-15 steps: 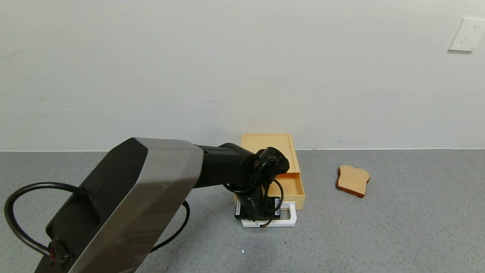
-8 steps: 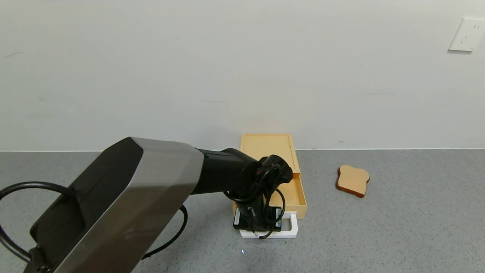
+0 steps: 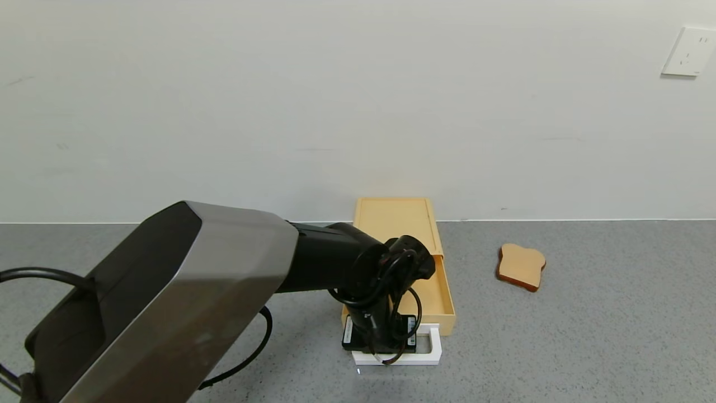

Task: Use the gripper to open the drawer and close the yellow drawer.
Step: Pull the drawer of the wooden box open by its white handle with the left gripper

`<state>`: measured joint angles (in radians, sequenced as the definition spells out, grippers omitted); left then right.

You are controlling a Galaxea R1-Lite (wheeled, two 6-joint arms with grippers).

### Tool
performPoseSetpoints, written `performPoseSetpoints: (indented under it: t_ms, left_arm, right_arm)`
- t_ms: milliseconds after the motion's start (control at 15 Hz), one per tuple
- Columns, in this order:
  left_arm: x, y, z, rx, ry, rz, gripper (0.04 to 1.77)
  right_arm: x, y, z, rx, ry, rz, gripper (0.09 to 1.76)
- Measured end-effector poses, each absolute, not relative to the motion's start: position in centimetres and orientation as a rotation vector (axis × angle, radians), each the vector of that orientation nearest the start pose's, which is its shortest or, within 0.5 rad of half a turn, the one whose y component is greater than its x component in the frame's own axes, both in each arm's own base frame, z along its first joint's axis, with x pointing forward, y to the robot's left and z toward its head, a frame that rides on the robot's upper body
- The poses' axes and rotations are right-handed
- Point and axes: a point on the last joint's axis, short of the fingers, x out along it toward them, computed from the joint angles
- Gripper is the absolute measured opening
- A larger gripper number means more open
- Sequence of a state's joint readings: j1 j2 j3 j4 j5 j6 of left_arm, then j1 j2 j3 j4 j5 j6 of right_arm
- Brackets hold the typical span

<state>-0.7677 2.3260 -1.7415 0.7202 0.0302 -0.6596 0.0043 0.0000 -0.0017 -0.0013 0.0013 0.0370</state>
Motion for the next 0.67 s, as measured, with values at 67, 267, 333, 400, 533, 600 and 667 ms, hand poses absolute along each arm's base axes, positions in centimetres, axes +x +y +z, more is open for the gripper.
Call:
performPoseSetpoints:
  t_ms: [67,267,333,400,533,600,667]
  left_arm:
    - [30.23,-29.10,8.66,-0.041,1.345,-0.192,0.11]
    - [30.14,-29.08,8.81,-0.047,1.345,-0.190,0.11]
    - [30.15,-29.06,8.90,-0.048,1.342,-0.190,0.11]
    - [30.06,-29.12,8.94,-0.048,1.342,-0.191,0.11]
    - [29.80,-29.28,9.00,-0.054,1.342,-0.190,0.11]
    - [29.69,-29.33,8.98,-0.052,1.344,-0.192,0.11]
    - [29.65,-29.31,8.96,-0.051,1.345,-0.192,0.11]
  right_arm:
    - [-2.29,-0.01,7.61,0.037,-0.003,0.006,1.70]
    - [-2.29,-0.01,7.61,0.037,-0.003,0.006,1.70]
    - [-2.29,-0.01,7.61,0.037,-0.003,0.006,1.70]
    - [-2.29,-0.01,7.61,0.037,-0.003,0.006,1.70]
    - [-2.29,-0.01,7.61,0.037,-0.003,0.006,1.70]
    - [-2.29,-0.01,7.61,0.037,-0.003,0.005,1.70]
    - [-2.29,-0.01,7.61,0.037,-0.003,0.006,1.70]
